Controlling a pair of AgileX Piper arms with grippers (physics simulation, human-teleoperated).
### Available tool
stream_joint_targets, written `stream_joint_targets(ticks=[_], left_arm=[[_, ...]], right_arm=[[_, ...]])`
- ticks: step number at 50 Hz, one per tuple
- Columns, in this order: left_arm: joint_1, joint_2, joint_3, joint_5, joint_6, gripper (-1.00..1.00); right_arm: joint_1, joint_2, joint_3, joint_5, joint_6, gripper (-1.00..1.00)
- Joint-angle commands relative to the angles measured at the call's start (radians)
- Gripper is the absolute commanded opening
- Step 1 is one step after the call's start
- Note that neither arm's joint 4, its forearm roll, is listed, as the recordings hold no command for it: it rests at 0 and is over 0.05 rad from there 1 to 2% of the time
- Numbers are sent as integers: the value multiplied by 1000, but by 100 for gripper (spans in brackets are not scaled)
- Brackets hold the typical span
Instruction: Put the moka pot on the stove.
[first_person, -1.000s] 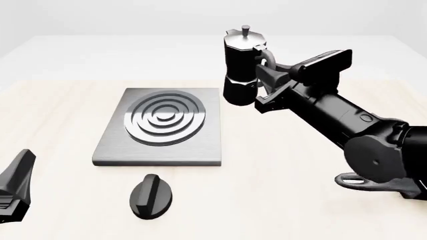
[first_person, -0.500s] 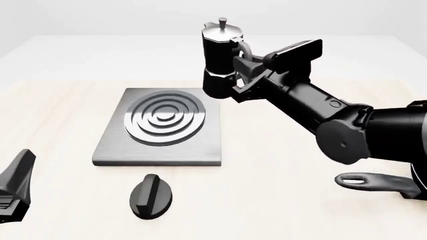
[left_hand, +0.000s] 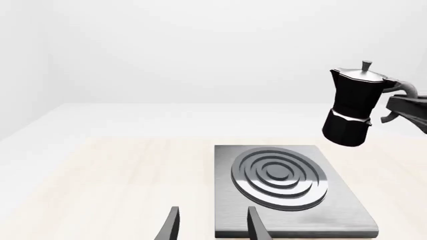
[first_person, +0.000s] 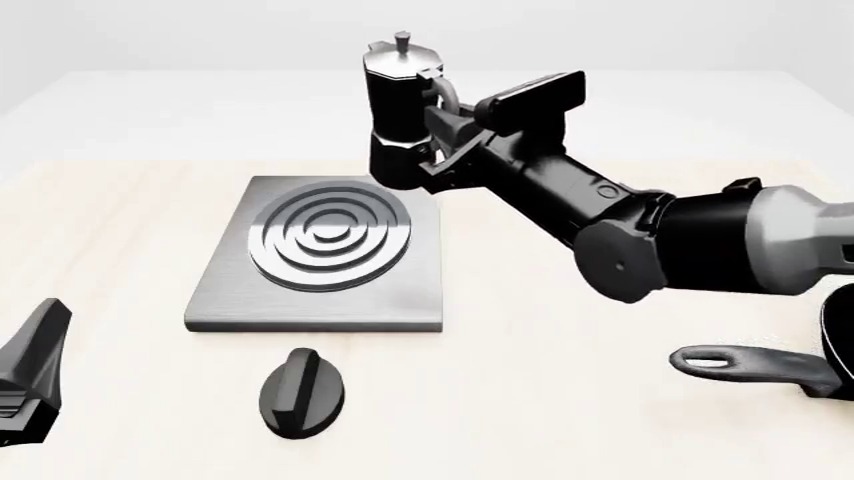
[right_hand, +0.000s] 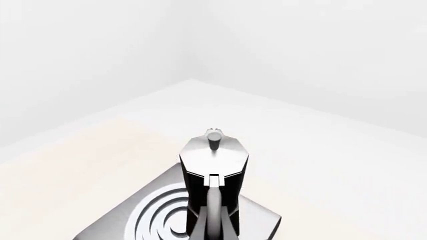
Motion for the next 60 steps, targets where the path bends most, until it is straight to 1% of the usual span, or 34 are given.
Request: stream_joint_targets(ticks=[1, 12, 16, 24, 34, 40, 60], left_arm=[[0, 0, 0, 0, 0, 100], [0, 0, 0, 0, 0, 100], [0, 0, 0, 0, 0, 100], [0, 0, 0, 0, 0, 100], [0, 0, 0, 0, 0, 100], [0, 0, 0, 0, 0, 100], [0, 0, 0, 0, 0, 100]], right_arm=[[15, 47, -57, -16, 10, -100], [28, 106, -108, -25, 25, -100], [50, 119, -116, -33, 18, -100], [65, 156, -145, -43, 22, -100], [68, 223, -195, -53, 35, -100], [76, 263, -232, -52, 30, -100], [60, 389, -347, -40, 47, -100]])
